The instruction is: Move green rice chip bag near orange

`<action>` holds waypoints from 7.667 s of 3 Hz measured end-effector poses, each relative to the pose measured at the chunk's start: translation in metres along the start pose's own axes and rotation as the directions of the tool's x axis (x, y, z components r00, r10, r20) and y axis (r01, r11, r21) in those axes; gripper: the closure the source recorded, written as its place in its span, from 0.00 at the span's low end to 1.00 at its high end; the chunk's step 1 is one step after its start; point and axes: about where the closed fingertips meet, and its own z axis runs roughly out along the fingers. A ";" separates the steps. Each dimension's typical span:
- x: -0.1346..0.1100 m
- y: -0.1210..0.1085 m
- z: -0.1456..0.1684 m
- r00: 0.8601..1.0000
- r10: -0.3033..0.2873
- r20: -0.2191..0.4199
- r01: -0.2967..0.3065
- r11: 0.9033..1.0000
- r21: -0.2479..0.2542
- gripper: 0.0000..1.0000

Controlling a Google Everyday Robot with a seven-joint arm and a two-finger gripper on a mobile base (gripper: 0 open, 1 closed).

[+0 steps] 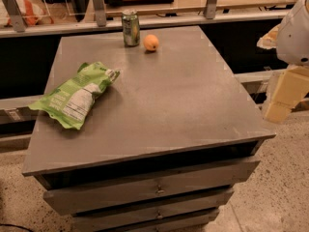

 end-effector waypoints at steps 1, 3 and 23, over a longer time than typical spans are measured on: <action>0.000 0.000 0.000 1.000 0.000 0.000 0.000 1.000 0.000 0.00; -0.018 0.024 0.015 0.980 0.121 0.157 -0.117 0.993 -0.033 0.00; -0.295 0.039 0.145 0.344 0.619 0.706 -0.477 0.763 -0.437 0.00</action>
Offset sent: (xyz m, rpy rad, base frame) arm -0.0067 0.0206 -0.0090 0.1699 0.0063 -0.0519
